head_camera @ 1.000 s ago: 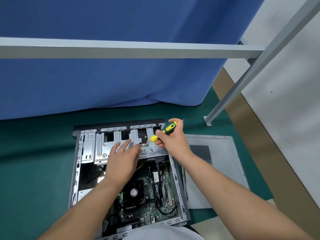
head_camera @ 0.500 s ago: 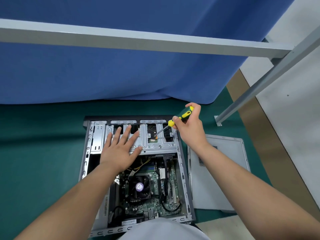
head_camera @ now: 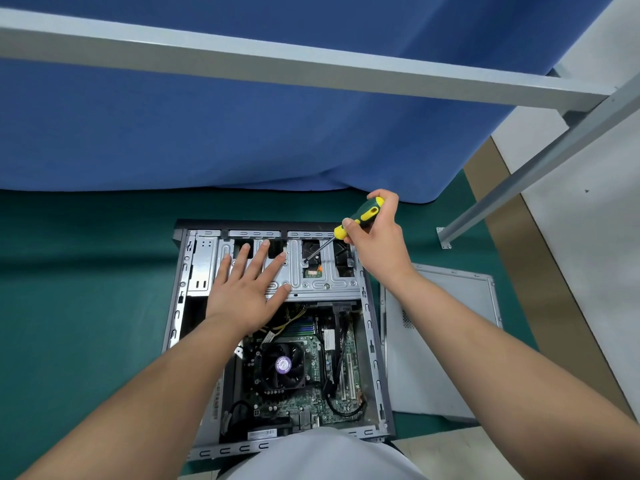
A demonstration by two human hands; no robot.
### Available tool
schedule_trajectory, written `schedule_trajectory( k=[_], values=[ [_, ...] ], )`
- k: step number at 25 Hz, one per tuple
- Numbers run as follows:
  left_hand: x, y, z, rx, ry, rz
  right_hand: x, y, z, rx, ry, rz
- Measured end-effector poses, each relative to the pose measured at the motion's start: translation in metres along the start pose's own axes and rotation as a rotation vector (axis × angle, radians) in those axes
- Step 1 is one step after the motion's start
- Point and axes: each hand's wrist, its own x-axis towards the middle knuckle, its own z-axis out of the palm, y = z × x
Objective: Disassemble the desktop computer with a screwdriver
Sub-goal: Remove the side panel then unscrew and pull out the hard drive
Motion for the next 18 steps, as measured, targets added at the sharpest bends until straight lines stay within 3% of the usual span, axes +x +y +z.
schedule_trajectory(
  k=[12,18],
  values=[
    [0.001,0.000,0.000,0.001,0.006,0.000,-0.005,-0.011,0.001,-0.157,-0.021,-0.111],
    [0.000,0.000,0.000,-0.017,0.028,0.012,-0.006,-0.036,0.003,-0.411,-0.183,-0.381]
  ],
)
